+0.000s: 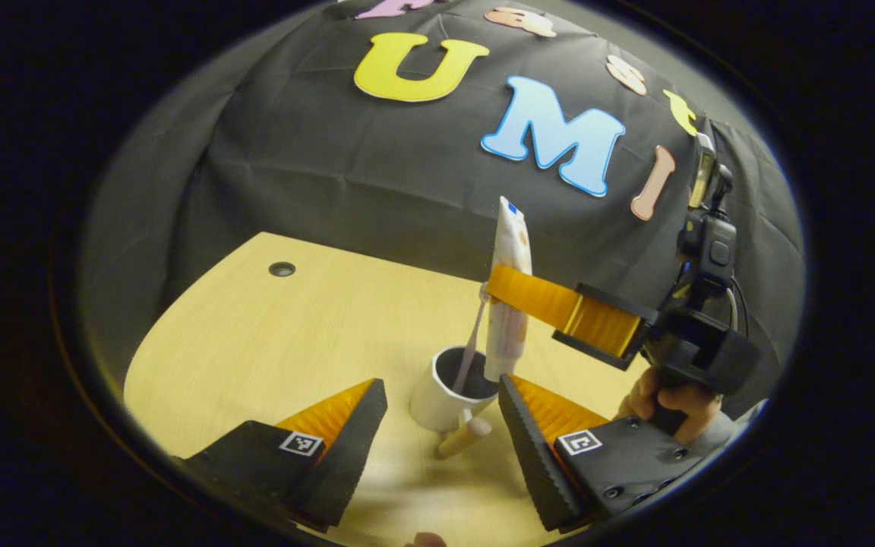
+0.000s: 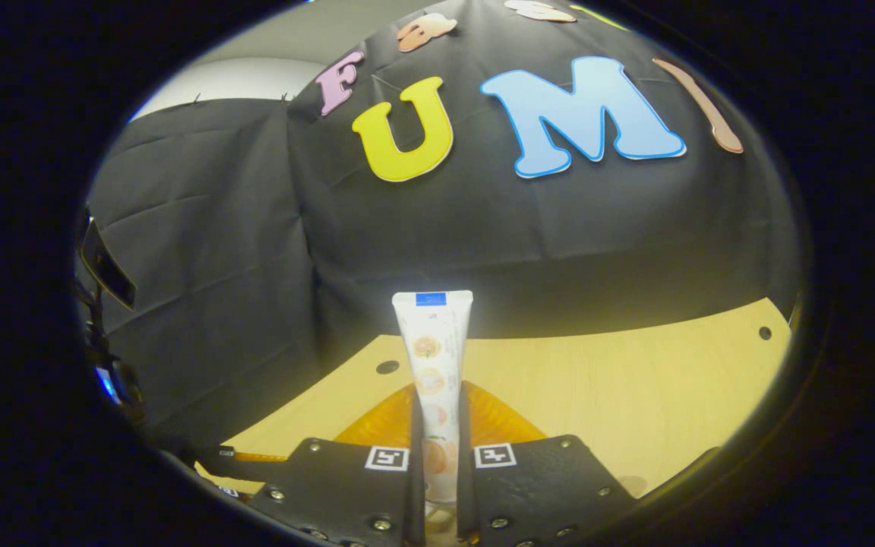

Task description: Put the toothbrush and toothpaste on the desktop into the cup, then pick up the cup and place it on the coaster on the desktop.

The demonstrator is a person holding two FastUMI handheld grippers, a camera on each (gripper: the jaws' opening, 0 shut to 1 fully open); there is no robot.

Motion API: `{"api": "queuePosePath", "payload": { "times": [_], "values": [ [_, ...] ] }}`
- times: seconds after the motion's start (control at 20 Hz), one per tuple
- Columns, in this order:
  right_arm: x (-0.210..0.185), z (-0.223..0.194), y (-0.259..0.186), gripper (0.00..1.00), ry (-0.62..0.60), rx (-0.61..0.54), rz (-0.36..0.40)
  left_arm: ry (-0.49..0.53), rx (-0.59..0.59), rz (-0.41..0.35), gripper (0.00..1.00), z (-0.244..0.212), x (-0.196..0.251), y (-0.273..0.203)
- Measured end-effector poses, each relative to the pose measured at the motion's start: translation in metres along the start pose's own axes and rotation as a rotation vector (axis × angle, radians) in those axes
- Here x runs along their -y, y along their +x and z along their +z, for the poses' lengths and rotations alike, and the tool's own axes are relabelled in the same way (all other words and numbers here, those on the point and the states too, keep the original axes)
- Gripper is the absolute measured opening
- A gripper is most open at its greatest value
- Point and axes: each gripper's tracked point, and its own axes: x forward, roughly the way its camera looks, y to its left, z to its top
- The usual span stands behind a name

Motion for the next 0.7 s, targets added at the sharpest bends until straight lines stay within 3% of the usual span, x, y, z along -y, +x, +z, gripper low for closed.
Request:
{"api": "queuePosePath", "payload": {
  "times": [0.05,0.1,0.15,0.55,0.7],
  "values": [
    [0.000,-0.002,0.003,0.17,-0.002,-0.002,-0.005,-0.003,-0.005,0.003,0.99,-0.002,-0.002,-0.002],
    [0.000,-0.004,0.006,0.17,-0.001,-0.003,-0.004,-0.005,-0.011,0.007,0.94,-0.004,-0.004,-0.003],
    [-0.001,-0.006,0.008,0.17,0.001,-0.004,0.001,-0.007,-0.016,0.011,0.99,-0.007,-0.007,-0.002],
    [-0.003,-0.016,0.002,0.30,-0.006,-0.027,-0.010,-0.025,-0.038,0.016,0.99,-0.013,-0.012,-0.003],
    [-0.005,-0.009,-0.001,0.49,-0.011,-0.012,-0.013,-0.025,-0.041,0.016,0.99,-0.014,-0.011,-0.004]
  ]
}}
